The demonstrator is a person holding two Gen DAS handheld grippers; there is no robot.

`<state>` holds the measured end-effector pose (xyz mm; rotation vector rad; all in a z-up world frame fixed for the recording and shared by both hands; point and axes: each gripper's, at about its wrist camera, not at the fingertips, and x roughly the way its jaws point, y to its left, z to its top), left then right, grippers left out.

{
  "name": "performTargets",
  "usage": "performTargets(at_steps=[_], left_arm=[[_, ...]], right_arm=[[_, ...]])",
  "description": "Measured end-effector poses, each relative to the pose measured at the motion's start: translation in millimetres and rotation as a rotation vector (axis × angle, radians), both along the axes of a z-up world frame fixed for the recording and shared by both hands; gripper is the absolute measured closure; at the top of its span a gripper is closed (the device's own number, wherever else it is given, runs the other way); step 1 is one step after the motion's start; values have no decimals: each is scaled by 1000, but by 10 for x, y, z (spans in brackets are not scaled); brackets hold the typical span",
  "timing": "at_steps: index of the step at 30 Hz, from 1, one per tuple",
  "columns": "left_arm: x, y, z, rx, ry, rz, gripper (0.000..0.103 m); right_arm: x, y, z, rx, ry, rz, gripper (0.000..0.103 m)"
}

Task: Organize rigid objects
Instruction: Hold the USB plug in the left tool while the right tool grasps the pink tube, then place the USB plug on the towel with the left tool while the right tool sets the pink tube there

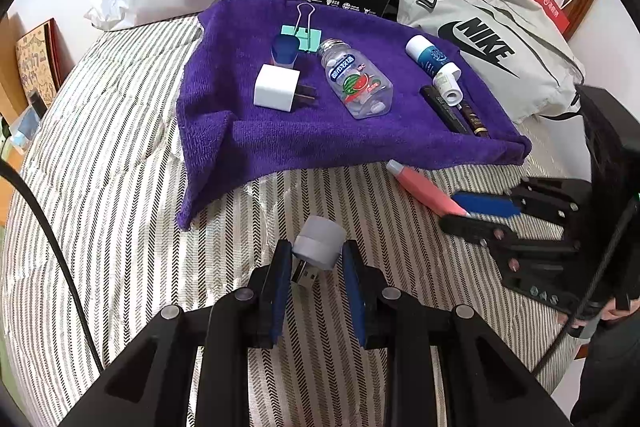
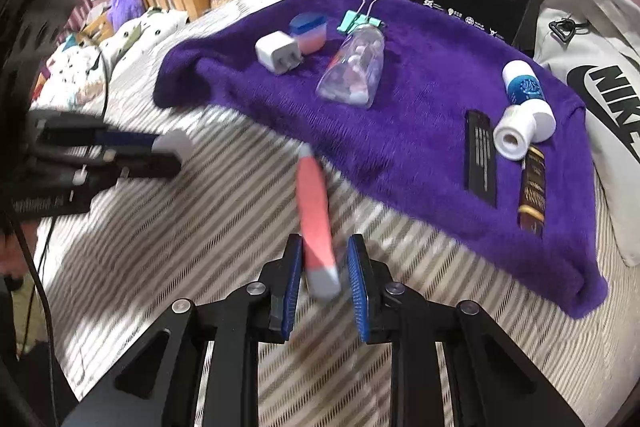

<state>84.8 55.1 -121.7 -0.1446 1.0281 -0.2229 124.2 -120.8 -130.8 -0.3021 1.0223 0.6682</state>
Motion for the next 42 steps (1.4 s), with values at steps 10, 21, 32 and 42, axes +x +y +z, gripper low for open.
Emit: performTargets(at_steps=[10,21,32,42], left_arm=[[2,-1,11,0,-1,0,78],[28,-42,-55,11,5,10,78],[135,16,164,2,-39,24,78],[382,-18,379,26,-79,20,78]], right_arm=[[-24,31,48,-66,22,-3,87],[-65,-47,44,-53,27,-47,88],[-88,-349,407,38,17,-83,88],[493,-449,626,62,-33,-150,88]])
